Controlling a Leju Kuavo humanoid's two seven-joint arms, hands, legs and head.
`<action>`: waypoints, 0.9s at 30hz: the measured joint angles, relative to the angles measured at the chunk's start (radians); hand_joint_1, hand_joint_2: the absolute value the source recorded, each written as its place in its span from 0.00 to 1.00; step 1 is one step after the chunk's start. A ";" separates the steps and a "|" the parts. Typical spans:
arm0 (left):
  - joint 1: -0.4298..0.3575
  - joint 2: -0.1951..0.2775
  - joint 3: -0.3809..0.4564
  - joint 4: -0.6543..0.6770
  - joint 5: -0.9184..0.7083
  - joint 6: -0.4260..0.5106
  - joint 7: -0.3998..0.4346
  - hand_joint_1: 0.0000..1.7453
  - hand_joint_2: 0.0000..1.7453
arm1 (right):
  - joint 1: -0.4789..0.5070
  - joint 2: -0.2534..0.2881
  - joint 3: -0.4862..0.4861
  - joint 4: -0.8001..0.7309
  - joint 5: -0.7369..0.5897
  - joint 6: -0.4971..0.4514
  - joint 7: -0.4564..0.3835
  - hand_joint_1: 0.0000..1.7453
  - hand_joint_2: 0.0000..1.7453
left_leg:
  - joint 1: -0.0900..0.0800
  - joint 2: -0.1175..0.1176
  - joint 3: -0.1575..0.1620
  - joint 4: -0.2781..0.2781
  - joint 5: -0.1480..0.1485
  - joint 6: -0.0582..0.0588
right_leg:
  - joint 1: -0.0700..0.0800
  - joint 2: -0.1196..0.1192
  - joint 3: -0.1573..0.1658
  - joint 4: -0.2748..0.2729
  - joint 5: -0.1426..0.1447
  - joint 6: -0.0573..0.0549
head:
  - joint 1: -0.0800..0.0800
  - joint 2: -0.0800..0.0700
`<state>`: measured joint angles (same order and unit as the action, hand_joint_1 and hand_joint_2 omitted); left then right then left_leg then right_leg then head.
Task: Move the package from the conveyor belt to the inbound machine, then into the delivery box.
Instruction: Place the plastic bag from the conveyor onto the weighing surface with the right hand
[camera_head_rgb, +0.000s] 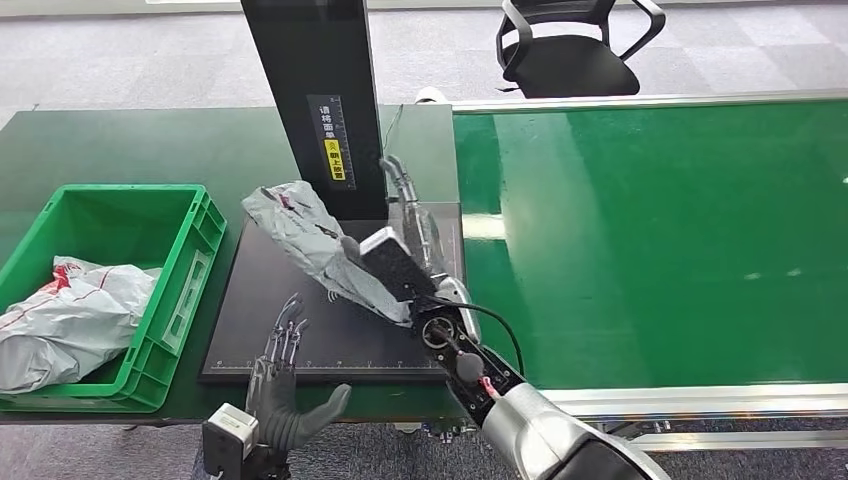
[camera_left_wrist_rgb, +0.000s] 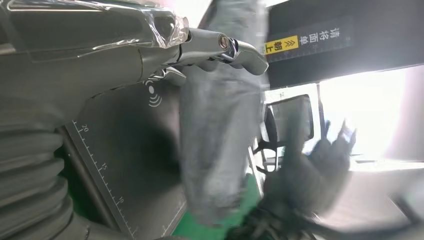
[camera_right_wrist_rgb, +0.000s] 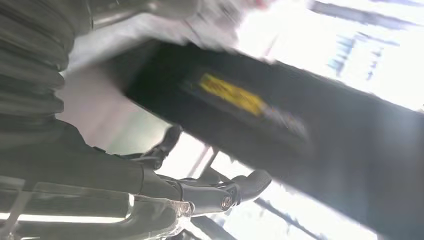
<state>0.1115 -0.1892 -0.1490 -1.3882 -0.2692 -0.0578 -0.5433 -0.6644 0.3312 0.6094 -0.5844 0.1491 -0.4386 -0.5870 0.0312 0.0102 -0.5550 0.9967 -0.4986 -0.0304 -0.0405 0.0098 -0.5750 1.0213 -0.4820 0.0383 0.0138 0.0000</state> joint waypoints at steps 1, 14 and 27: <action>0.001 0.002 -0.001 0.000 0.002 0.003 -0.002 0.00 1.00 | 0.033 -0.004 -0.036 -0.056 -0.003 0.014 -0.011 0.00 1.00 | 0.000 0.000 0.000 0.000 0.000 0.000 | 0.000 0.000 0.000 0.000 0.000 0.000 | 0.000 0.000; -0.004 -0.010 0.006 -0.068 -0.186 0.103 0.061 0.00 1.00 | 0.355 -0.021 -0.259 -0.518 -0.080 0.149 -0.082 0.00 1.00 | 0.000 0.001 0.000 0.000 0.000 0.000 | 0.000 0.000 0.000 0.000 0.000 0.000 | 0.000 0.000; -0.088 -0.018 -0.021 -0.061 -0.356 0.174 0.133 0.00 1.00 | 0.443 -0.018 -0.305 -0.626 -0.101 0.191 -0.075 0.00 1.00 | 0.000 0.000 0.000 0.000 0.000 0.000 | 0.000 0.000 0.000 0.000 0.000 0.000 | 0.000 0.000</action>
<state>0.0239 -0.2077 -0.1702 -1.4488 -0.6251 0.1160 -0.4104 -0.2212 0.3132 0.3044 -1.2105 0.0484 -0.2479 -0.6622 0.0311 0.0107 -0.5546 0.9967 -0.4987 -0.0304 -0.0406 0.0099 -0.5751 1.0208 -0.4821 0.0381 0.0139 0.0000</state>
